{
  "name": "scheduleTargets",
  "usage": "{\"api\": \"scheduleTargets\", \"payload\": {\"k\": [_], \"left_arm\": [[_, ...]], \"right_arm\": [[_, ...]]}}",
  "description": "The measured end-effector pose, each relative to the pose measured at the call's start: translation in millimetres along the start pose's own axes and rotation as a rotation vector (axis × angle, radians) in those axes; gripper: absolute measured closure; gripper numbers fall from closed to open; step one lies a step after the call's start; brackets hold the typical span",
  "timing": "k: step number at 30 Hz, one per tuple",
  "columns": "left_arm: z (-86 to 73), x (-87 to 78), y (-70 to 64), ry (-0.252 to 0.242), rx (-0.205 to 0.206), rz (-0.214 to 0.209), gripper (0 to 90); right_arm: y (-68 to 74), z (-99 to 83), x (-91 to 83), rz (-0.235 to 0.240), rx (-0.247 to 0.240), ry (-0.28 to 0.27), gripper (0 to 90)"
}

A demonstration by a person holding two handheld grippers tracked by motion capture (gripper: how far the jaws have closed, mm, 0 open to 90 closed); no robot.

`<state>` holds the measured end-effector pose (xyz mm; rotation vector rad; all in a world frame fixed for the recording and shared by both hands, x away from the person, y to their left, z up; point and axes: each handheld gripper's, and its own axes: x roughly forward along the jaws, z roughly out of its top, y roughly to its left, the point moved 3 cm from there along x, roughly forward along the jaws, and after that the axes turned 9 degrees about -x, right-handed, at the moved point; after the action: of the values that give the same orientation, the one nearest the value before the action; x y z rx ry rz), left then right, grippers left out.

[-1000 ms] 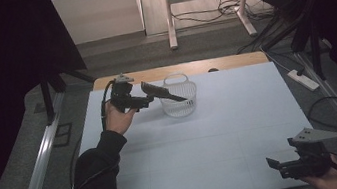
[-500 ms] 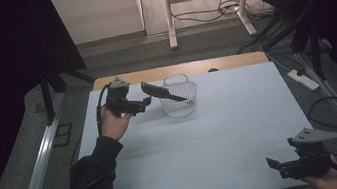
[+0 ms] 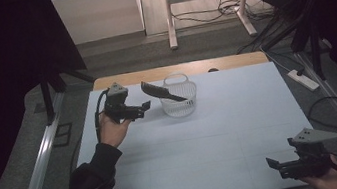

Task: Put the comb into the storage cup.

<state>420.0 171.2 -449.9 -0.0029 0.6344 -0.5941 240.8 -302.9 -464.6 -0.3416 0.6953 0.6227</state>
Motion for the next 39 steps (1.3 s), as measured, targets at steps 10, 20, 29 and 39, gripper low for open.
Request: {"api": "scheduleTargets", "payload": {"k": [10, 20, 29, 39], "left_arm": [[-4.7, -3.4, -2.2, -0.009, -0.007, -0.013, 0.0], [-10.4, -9.2, -5.5, -0.008, 0.002, -0.006, 0.0], [-15.1, -15.2, -7.3, -0.006, 0.006, -0.003, 0.0], [-20.5, -19.8, -9.4, 0.002, 0.005, -0.005, 0.0]], "right_arm": [[-0.4, -0.3, 0.1, 0.007, 0.001, 0.002, 2.1], [-0.4, -0.4, 0.5, 0.012, 0.001, 0.006, 1.3], [0.0, -0.2, 0.8, 0.01, -0.001, 0.007, 1.3], [0.0, -0.2, 0.2, 0.006, -0.002, 0.003, 1.5]]}}
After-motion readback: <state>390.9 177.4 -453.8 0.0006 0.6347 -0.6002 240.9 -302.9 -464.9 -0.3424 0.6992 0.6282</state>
